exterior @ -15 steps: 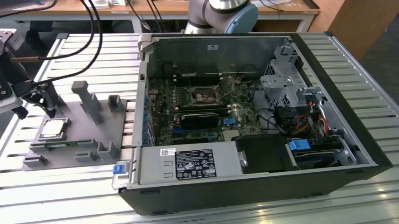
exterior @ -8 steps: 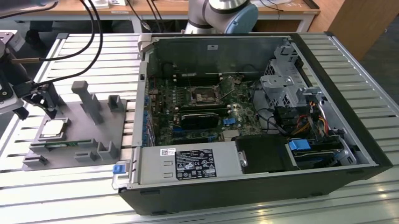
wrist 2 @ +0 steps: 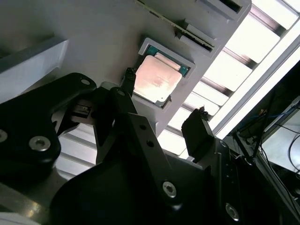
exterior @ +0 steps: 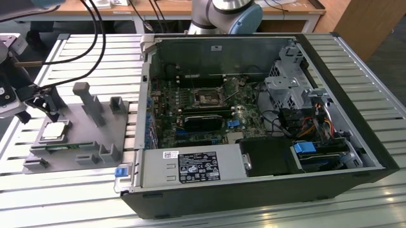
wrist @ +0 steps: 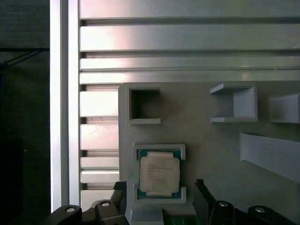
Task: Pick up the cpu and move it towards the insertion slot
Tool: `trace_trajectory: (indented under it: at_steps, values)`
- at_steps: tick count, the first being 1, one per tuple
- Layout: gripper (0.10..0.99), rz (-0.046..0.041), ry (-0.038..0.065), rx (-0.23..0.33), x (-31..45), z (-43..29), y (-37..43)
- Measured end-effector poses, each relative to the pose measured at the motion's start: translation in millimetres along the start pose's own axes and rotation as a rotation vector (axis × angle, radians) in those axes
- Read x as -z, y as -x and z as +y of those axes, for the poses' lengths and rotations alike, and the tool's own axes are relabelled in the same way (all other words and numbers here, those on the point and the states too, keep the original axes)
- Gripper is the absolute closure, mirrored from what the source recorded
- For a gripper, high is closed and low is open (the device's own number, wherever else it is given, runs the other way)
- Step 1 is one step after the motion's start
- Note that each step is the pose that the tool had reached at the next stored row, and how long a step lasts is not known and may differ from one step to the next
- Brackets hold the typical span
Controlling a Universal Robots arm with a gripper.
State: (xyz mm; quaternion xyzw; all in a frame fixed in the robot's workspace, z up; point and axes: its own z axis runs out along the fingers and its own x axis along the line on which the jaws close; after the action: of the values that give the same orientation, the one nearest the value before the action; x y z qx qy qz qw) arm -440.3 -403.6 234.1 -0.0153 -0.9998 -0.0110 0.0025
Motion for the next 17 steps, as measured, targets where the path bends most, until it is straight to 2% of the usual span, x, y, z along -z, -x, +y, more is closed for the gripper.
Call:
trace_trajectory:
  at_steps: [17]
  values:
    - [0.412, -0.0003, -0.005, 0.001, -7.6, -0.1, 3.2]
